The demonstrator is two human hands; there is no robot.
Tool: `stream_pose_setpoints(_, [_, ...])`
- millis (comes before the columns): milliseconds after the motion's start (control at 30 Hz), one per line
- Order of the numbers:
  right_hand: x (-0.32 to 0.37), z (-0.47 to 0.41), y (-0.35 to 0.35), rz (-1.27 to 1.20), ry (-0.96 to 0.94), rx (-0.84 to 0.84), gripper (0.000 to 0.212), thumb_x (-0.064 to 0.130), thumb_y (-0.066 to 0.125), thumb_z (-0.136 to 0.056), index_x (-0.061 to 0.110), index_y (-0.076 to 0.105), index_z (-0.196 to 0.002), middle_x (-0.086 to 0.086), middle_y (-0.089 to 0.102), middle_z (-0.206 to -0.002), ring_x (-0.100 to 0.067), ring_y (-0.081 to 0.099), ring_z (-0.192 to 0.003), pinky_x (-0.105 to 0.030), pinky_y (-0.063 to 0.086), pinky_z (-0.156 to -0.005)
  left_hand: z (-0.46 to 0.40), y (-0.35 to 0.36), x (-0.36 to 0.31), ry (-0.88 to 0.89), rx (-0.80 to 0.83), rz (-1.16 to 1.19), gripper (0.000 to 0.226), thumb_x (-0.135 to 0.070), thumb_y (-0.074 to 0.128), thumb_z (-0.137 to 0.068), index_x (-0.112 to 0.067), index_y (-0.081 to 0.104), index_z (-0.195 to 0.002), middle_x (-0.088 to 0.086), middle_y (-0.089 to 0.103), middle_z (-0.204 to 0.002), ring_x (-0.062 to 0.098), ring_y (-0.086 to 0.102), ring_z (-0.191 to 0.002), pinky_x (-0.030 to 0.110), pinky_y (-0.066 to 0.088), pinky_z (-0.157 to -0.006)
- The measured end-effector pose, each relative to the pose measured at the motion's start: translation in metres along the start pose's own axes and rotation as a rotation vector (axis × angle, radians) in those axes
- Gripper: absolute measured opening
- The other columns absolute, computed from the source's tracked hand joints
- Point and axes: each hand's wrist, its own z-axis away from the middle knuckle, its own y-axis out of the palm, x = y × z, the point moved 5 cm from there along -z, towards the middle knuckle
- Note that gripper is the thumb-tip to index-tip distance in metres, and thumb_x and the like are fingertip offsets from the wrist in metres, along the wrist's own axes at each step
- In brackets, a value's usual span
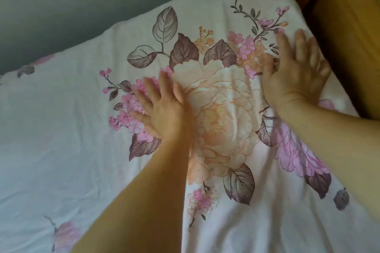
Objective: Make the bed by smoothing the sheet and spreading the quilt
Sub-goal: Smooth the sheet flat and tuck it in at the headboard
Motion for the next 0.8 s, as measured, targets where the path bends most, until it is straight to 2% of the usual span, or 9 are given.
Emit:
stream_pose_setpoints(33, [0.0, 0.0, 0.0, 0.0, 0.0, -0.008, 0.054, 0.048, 0.033, -0.096, 0.035, 0.026, -0.148, 0.0, 0.015, -0.16, -0.023, 0.01, -0.147, -0.053, 0.014, -0.113, -0.008, 0.003, -0.005, -0.009, 0.033, -0.094, 0.054, -0.05, 0.017, -0.098, -0.041, 0.003, -0.149, -0.001, -0.01, -0.16, 0.026, -0.016, -0.146, 0.059, -0.013, -0.112])
stream_pose_setpoints(100, [0.0, -0.002, 0.001, 0.009, -0.005, -0.006, 0.054, 0.048, 0.033, -0.096, 0.035, 0.026, -0.148, 0.001, 0.015, -0.16, -0.023, 0.01, -0.147, -0.053, 0.015, -0.112, -0.003, 0.023, -0.053, 0.272, 0.135, -0.126, 0.055, -0.055, 0.014, -0.097, -0.043, -0.002, -0.148, -0.003, -0.014, -0.159, 0.027, -0.019, -0.145, 0.06, -0.016, -0.111])
stream_pose_setpoints(200, [-0.001, -0.001, 0.002, 0.025, -0.003, 0.015, 0.053, 0.049, 0.031, -0.097, 0.036, 0.023, -0.148, 0.001, 0.012, -0.16, -0.023, 0.008, -0.148, -0.053, 0.015, -0.113, 0.0, 0.022, -0.105, 0.629, 0.257, 0.089, 0.056, -0.055, 0.018, -0.094, -0.039, 0.019, -0.148, -0.004, 0.005, -0.16, 0.017, -0.001, -0.148, 0.053, -0.013, -0.115])
stream_pose_setpoints(300, [0.001, 0.001, 0.001, 0.024, -0.002, 0.028, 0.054, 0.048, 0.031, -0.097, 0.037, 0.021, -0.149, 0.001, 0.01, -0.16, -0.022, 0.007, -0.148, -0.052, 0.014, -0.114, -0.057, -0.01, -0.066, 0.329, -0.101, 0.165, 0.054, -0.049, 0.025, -0.093, -0.035, 0.033, -0.144, 0.003, 0.019, -0.158, 0.024, 0.021, -0.144, 0.055, 0.012, -0.116])
stream_pose_setpoints(400, [0.0, 0.001, 0.003, 0.04, 0.011, 0.037, 0.055, 0.049, 0.029, -0.097, 0.038, 0.018, -0.149, 0.003, 0.008, -0.161, -0.021, 0.005, -0.148, -0.05, 0.012, -0.115, -0.093, -0.01, -0.039, 0.006, -0.081, -0.138, 0.049, -0.045, 0.02, -0.098, -0.042, 0.018, -0.146, 0.003, 0.003, -0.16, 0.035, -0.004, -0.146, 0.064, -0.003, -0.111])
stream_pose_setpoints(533, [-0.001, 0.001, 0.003, 0.04, 0.003, 0.008, 0.058, 0.052, 0.025, -0.093, 0.038, 0.02, -0.149, 0.002, 0.012, -0.16, -0.022, 0.009, -0.148, -0.05, 0.013, -0.113, -0.098, 0.015, -0.148, 0.428, 0.099, -0.091, 0.046, -0.049, 0.021, -0.098, -0.046, 0.021, -0.144, 0.0, 0.005, -0.16, 0.034, -0.005, -0.146, 0.065, -0.006, -0.11])
stream_pose_setpoints(633, [-0.003, 0.0, 0.004, 0.08, 0.012, 0.044, 0.059, 0.054, 0.021, -0.094, 0.038, 0.015, -0.15, 0.003, 0.009, -0.161, -0.022, 0.006, -0.148, -0.049, 0.014, -0.114, -0.072, 0.005, -0.2, 0.66, 0.248, 0.285, 0.045, -0.049, 0.03, -0.098, -0.043, 0.033, -0.142, -0.001, 0.009, -0.16, 0.022, 0.005, -0.148, 0.059, -0.01, -0.113])
stream_pose_setpoints(733, [-0.002, 0.0, 0.002, 0.074, 0.035, 0.063, 0.057, 0.052, 0.023, -0.096, 0.038, 0.014, -0.15, 0.003, 0.007, -0.161, -0.021, 0.004, -0.148, -0.049, 0.013, -0.115, -0.034, -0.027, -0.136, 0.525, -0.168, 0.428, 0.049, -0.048, 0.031, -0.093, -0.032, 0.046, -0.138, 0.004, 0.026, -0.155, 0.02, 0.023, -0.144, 0.06, 0.003, -0.115])
stream_pose_setpoints(800, [0.0, -0.001, 0.001, 0.053, 0.033, 0.08, 0.056, 0.05, 0.027, -0.097, 0.039, 0.015, -0.15, 0.004, 0.006, -0.161, -0.02, 0.003, -0.148, -0.05, 0.012, -0.115, 0.003, -0.027, -0.056, 0.282, -0.221, 0.284, 0.055, -0.045, 0.021, -0.091, -0.032, 0.041, -0.14, 0.004, 0.026, -0.155, 0.02, 0.02, -0.145, 0.059, 0.001, -0.115])
